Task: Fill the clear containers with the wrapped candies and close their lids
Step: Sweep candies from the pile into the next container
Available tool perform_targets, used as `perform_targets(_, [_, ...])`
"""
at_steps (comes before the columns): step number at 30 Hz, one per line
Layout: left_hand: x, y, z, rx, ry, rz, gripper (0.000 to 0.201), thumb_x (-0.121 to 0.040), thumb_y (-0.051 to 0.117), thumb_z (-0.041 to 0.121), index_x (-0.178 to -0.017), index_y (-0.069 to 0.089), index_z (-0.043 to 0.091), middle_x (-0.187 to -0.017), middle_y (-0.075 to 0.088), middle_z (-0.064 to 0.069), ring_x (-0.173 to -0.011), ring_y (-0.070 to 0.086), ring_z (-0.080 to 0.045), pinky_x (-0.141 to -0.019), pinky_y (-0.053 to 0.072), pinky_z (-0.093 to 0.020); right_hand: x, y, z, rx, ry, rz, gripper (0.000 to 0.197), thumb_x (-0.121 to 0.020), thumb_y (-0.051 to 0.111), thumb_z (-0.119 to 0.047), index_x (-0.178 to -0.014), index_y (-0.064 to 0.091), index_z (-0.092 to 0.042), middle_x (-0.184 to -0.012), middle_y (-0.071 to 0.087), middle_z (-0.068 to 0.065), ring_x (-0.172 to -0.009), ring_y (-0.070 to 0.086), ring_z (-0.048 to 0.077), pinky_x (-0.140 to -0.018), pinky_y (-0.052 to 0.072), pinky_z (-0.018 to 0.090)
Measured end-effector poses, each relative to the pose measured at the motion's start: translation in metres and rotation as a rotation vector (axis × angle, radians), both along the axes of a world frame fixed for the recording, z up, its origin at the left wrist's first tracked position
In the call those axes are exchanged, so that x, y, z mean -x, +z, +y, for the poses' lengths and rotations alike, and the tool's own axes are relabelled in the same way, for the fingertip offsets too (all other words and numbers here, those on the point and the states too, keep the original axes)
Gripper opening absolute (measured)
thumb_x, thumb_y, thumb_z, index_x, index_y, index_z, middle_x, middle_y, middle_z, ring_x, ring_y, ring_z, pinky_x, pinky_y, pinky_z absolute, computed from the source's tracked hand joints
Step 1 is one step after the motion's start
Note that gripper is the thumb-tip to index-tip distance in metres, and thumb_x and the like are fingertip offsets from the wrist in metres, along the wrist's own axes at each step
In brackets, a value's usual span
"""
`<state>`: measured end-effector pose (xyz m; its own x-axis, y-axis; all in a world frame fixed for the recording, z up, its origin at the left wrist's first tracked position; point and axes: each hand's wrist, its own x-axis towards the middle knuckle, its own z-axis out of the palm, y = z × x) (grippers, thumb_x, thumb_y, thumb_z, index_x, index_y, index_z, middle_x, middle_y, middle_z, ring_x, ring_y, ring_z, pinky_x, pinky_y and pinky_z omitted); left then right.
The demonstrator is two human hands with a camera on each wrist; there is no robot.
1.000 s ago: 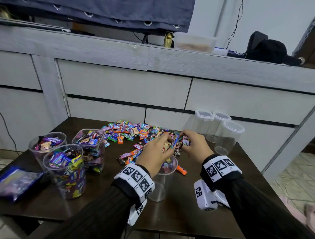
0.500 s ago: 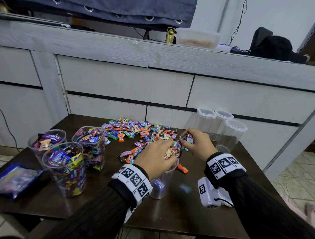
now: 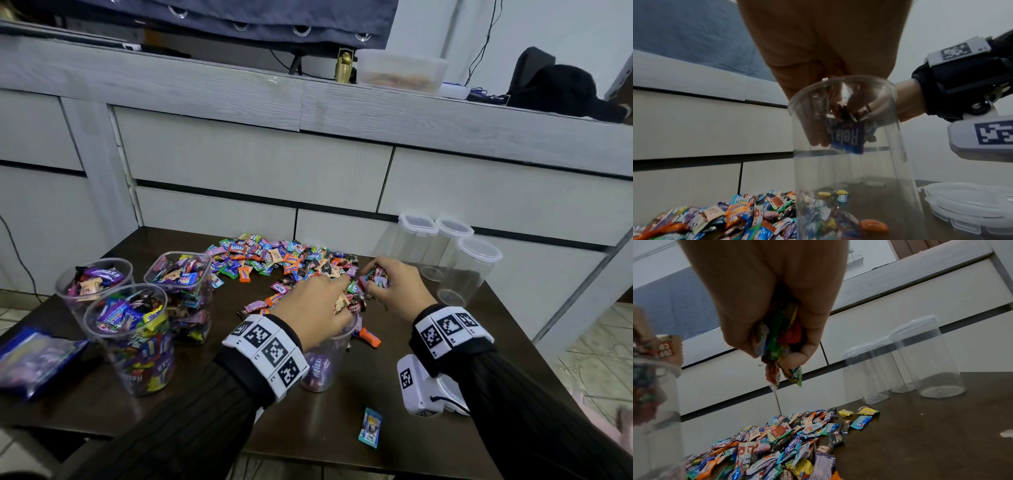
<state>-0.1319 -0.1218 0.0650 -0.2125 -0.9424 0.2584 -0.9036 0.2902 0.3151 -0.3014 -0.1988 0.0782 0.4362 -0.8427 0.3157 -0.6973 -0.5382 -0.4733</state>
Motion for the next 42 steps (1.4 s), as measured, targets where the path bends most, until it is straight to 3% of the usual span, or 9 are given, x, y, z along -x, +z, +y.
perform_targets(8, [0.0, 0.009, -0.006, -0.129, -0.012, -0.153, 0.031, -0.093, 0.051, 0.036, -0.116, 0.052, 0.015, -0.102, 0.058, -0.009, -0.086, 0.049, -0.022, -0.069, 0.036, -0.032, -0.001, 0.001, 0.002, -0.012, -0.001, 0.005, 0.011, -0.084, 0.063, -0.012, -0.095, 0.065, -0.012, -0.094, 0.062, 0.002, -0.075, 0.053, 0.013, -0.075, 0.048, 0.033])
perform_targets(17, [-0.004, 0.022, -0.006, -0.182, -0.09, -0.169, 0.035, -0.091, 0.057, 0.039, -0.117, 0.051, 0.016, -0.096, 0.061, -0.006, -0.092, 0.059, -0.025, -0.07, 0.045, -0.031, 0.0, 0.007, -0.003, 0.003, -0.003, 0.009, 0.009, -0.086, 0.065, -0.019, -0.094, 0.063, -0.017, -0.093, 0.065, 0.0, -0.058, 0.053, 0.011, -0.063, 0.046, 0.028])
perform_targets(22, [-0.011, 0.024, 0.0, -0.202, -0.146, -0.064, 0.033, -0.093, 0.056, 0.04, -0.12, 0.053, 0.022, -0.092, 0.066, -0.003, -0.081, 0.057, -0.016, -0.079, 0.052, -0.038, -0.003, 0.011, -0.005, 0.013, 0.022, 0.002, 0.01, -0.084, 0.066, -0.017, -0.094, 0.063, -0.018, -0.088, 0.059, -0.007, -0.071, 0.053, 0.009, -0.061, 0.035, 0.018])
perform_targets(26, [-0.02, 0.02, 0.005, -0.008, -0.169, 0.038, 0.03, -0.09, 0.055, 0.052, -0.107, 0.061, 0.028, -0.085, 0.059, 0.011, -0.076, 0.048, -0.003, -0.068, 0.041, -0.027, -0.007, 0.021, -0.002, 0.015, 0.037, -0.034, 0.012, -0.084, 0.066, -0.018, -0.095, 0.064, -0.015, -0.089, 0.062, -0.003, -0.078, 0.061, 0.017, -0.07, 0.048, 0.029])
perform_targets(28, [-0.026, 0.013, 0.008, 0.148, -0.13, 0.066, 0.047, -0.079, 0.052, 0.07, -0.108, 0.056, 0.032, -0.097, 0.051, 0.015, -0.089, 0.044, -0.002, -0.074, 0.038, -0.025, -0.009, 0.028, 0.003, 0.015, 0.059, -0.077, 0.012, -0.084, 0.067, -0.017, -0.095, 0.064, -0.014, -0.086, 0.063, -0.003, -0.076, 0.064, 0.022, -0.072, 0.052, 0.036])
perform_targets(31, [-0.037, -0.002, 0.01, 0.08, -0.065, 0.169, 0.088, -0.058, 0.056, 0.087, -0.126, 0.04, 0.033, -0.118, 0.039, 0.018, -0.108, 0.041, 0.0, -0.091, 0.04, -0.026, -0.015, 0.035, 0.011, -0.023, 0.15, -0.14, 0.011, -0.084, 0.068, -0.016, -0.094, 0.064, -0.015, -0.077, 0.063, -0.01, -0.067, 0.064, 0.012, -0.067, 0.055, 0.035])
perform_targets(35, [-0.045, -0.018, 0.006, -0.207, -0.043, 0.344, 0.12, -0.042, 0.074, 0.081, -0.14, 0.018, 0.042, -0.137, 0.046, 0.014, -0.121, 0.05, -0.003, -0.105, 0.044, -0.035, -0.026, 0.039, 0.021, -0.088, 0.309, -0.081, 0.013, -0.084, 0.069, -0.015, -0.096, 0.065, -0.015, -0.084, 0.069, -0.001, -0.072, 0.065, 0.013, -0.067, 0.053, 0.032])
perform_targets(37, [-0.045, -0.026, 0.004, -0.267, -0.062, 0.412, 0.121, -0.042, 0.081, 0.073, -0.141, 0.019, 0.041, -0.125, 0.056, 0.018, -0.112, 0.056, 0.001, -0.102, 0.046, -0.03, -0.032, 0.039, 0.025, -0.095, 0.373, 0.019, 0.015, -0.083, 0.069, -0.015, -0.098, 0.066, -0.015, -0.095, 0.07, 0.004, -0.084, 0.065, 0.025, -0.075, 0.051, 0.037])
perform_targets(42, [-0.045, -0.038, 0.0, -0.294, -0.066, 0.538, 0.103, -0.047, 0.088, 0.06, -0.132, 0.037, 0.035, -0.12, 0.059, 0.02, -0.111, 0.058, 0.003, -0.099, 0.049, -0.03, -0.047, 0.028, 0.032, -0.013, 0.478, 0.196, 0.015, -0.082, 0.067, -0.017, -0.096, 0.067, -0.012, -0.093, 0.067, 0.002, -0.081, 0.057, 0.016, -0.077, 0.043, 0.031])
